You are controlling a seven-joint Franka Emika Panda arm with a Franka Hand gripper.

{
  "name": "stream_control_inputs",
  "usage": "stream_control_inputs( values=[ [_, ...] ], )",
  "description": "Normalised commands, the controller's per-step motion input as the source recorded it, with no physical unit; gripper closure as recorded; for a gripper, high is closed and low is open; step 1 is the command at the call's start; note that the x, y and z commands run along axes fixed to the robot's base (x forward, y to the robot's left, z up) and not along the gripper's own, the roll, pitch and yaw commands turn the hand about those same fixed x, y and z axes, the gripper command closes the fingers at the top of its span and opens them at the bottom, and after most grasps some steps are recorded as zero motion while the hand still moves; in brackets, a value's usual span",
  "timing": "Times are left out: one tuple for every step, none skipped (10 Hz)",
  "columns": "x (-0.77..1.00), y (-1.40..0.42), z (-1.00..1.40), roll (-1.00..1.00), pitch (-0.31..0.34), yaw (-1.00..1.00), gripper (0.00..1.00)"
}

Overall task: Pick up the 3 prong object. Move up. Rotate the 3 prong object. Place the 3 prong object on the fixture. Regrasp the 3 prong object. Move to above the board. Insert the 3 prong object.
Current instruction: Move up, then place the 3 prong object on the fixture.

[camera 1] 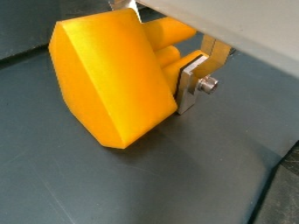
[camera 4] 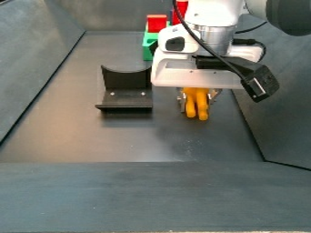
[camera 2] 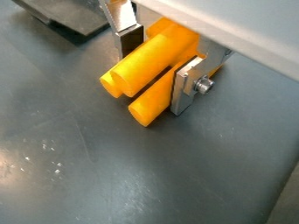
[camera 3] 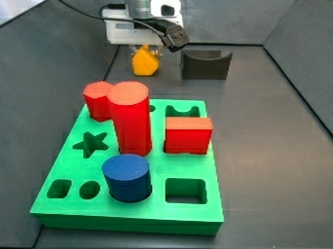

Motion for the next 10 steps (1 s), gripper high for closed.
stream_control_inputs(
  values=[
    [-0.01, 0.0, 0.81, 0.0, 0.01, 0.0, 1.0],
    [-0.03, 0.0, 0.69, 0.01, 0.031, -0.01, 1.0],
    [-0.02, 0.01, 0.57, 0.02, 0.041, -0.01, 1.0],
    [-0.02, 0.01, 0.43, 0.03, 0.054, -0.01, 1.0],
    [-0.02, 0.01, 0.29, 0.05, 0.054, -0.01, 1.0],
    [0.0, 0.0, 1.0, 0.0, 0.0, 0.0, 1.0],
    [0.0, 0.0, 1.0, 0.01, 0.003, 0.0, 1.0],
    [-0.01, 0.0, 1.0, 0.02, 0.012, -0.01, 1.0],
    [-0.02, 0.0, 1.0, 0.04, 0.019, -0.01, 1.0],
    [-0.02, 0.01, 1.0, 0.05, 0.032, -0.02, 1.0]
  ],
)
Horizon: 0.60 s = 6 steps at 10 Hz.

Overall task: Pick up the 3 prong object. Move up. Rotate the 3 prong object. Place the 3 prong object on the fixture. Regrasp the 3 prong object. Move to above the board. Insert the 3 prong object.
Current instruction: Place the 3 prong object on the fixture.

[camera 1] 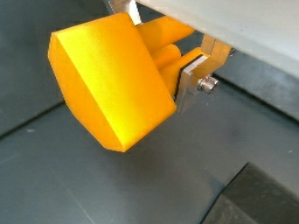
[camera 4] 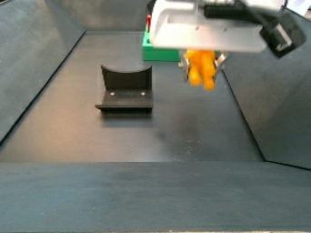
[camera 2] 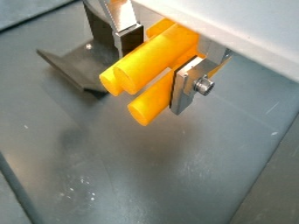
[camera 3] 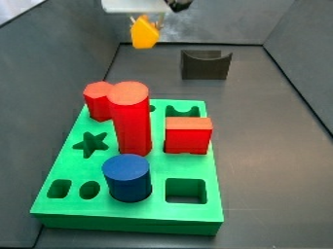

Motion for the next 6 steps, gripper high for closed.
stream_control_inputs(
  values=[
    [-0.02, 0.01, 1.0, 0.06, 0.041, -0.02, 1.0],
    [-0.03, 0.01, 1.0, 0.07, 0.045, -0.02, 1.0],
    [-0.03, 0.01, 1.0, 0.08, 0.05, -0.01, 1.0],
    [-0.03, 0.01, 0.95, 0.09, 0.053, 0.0, 1.0],
    [-0.02, 0.01, 0.8, 0.09, 0.056, 0.01, 1.0],
    [-0.02, 0.01, 0.61, 0.1, 0.067, 0.02, 1.0]
  ],
)
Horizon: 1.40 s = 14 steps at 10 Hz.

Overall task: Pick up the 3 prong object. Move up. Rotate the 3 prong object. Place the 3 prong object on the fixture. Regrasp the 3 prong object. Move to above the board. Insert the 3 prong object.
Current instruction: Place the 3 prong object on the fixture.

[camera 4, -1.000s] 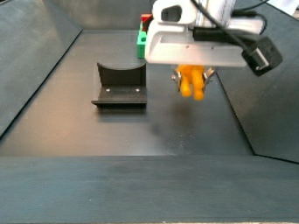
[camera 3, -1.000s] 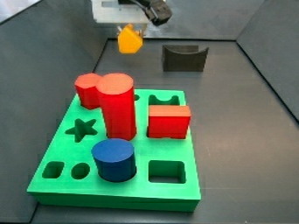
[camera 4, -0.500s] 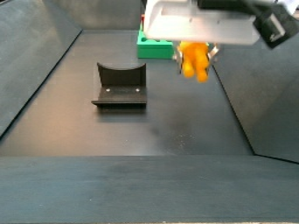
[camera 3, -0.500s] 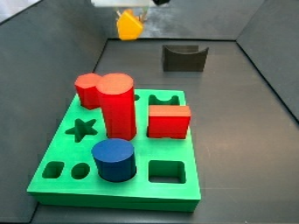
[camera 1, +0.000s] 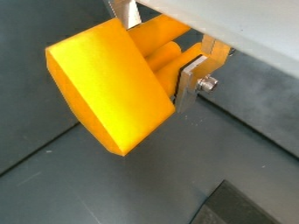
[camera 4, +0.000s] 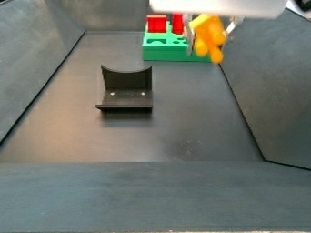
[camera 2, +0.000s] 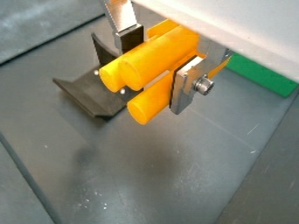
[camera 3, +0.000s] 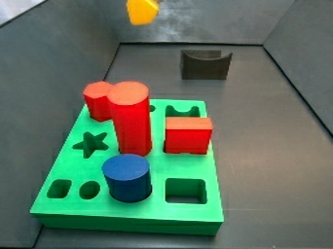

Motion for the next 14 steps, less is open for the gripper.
stream_control_inputs(
  values=[
    [-0.01, 0.01, 0.46, 0.11, 0.077, 0.02, 1.0],
    [0.0, 0.01, 0.26, 0.11, 0.086, 0.03, 1.0],
    [1.0, -0.13, -0.01, -0.08, 0.278, -0.18, 1.0],
    [1.0, -0.13, -0.07, -0.08, 0.286, -0.17, 1.0],
    [1.0, -0.1, -0.06, -0.09, 0.262, -0.13, 1.0],
    [1.0, -0.09, -0.03, -0.11, 0.224, -0.08, 1.0],
    [1.0, -0.08, -0.04, -0.11, 0.201, -0.06, 1.0],
    [1.0, -0.07, -0.04, -0.12, 0.156, -0.03, 1.0],
    [1.0, -0.06, -0.03, -0.12, 0.144, -0.02, 1.0],
    [1.0, -0.05, -0.02, -0.12, 0.136, -0.01, 1.0],
    [1.0, -0.04, -0.02, -0.12, 0.136, -0.01, 1.0],
    [1.0, -0.03, -0.02, -0.12, 0.139, -0.01, 1.0],
    [1.0, -0.02, -0.01, -0.12, 0.145, -0.01, 1.0],
    [1.0, -0.02, -0.01, -0.12, 0.152, -0.01, 1.0]
  ],
)
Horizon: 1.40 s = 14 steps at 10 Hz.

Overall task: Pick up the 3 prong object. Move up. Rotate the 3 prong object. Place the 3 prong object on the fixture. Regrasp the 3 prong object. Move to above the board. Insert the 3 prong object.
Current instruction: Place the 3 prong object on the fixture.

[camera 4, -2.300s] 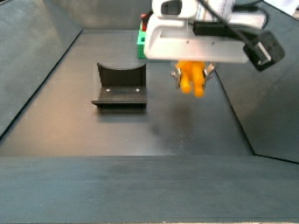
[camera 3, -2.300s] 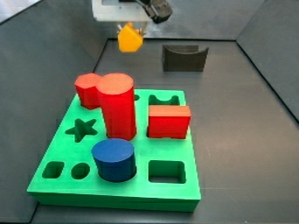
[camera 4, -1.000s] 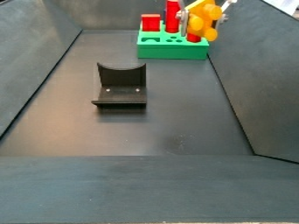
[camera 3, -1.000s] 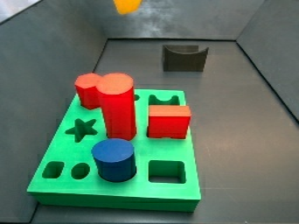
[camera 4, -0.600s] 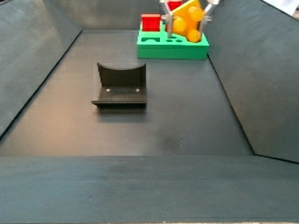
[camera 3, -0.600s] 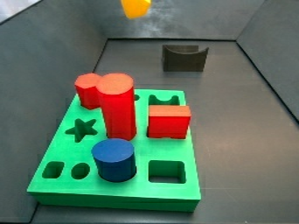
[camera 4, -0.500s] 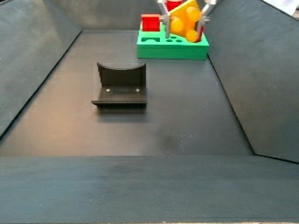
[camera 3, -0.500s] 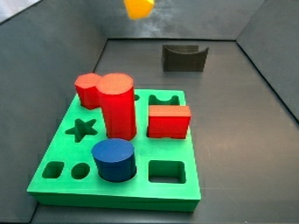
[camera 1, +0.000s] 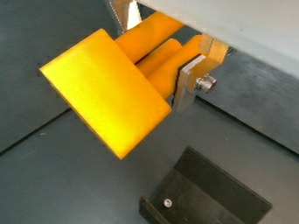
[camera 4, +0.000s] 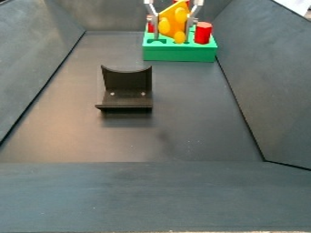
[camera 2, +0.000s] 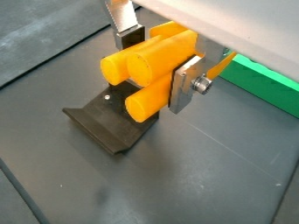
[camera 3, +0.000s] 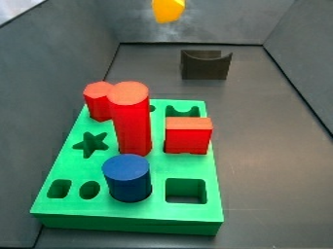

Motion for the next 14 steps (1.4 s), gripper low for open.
stream_control_inputs(
  values=[
    [1.0, -0.01, -0.01, -0.12, 0.148, 0.0, 1.0],
    [1.0, -0.01, -0.01, -0.12, 0.143, 0.0, 1.0],
    [1.0, 0.0, 0.0, -0.12, 0.143, 0.0, 1.0],
    [1.0, 0.14, 0.15, -1.0, 0.062, 0.18, 1.0],
    [1.0, 0.16, 0.16, -1.0, 0.065, 0.17, 1.0],
    [1.0, 0.15, 0.11, -1.0, 0.085, 0.15, 1.0],
    [0.98, 0.12, 0.07, -1.0, 0.096, 0.14, 1.0],
    [0.88, 0.07, 0.03, -1.0, 0.136, 0.11, 1.0],
    [0.84, 0.06, 0.01, -1.0, 0.154, 0.09, 1.0],
    [0.74, 0.05, -0.01, -1.0, 0.195, 0.04, 1.0],
    [0.68, 0.05, -0.01, -0.93, 0.209, 0.0, 1.0],
    [0.63, 0.05, -0.01, -0.78, 0.194, -0.04, 1.0],
    [0.55, 0.05, -0.01, -0.56, 0.167, -0.07, 1.0],
    [0.5, 0.05, -0.01, -0.41, 0.149, -0.09, 1.0]
  ],
)
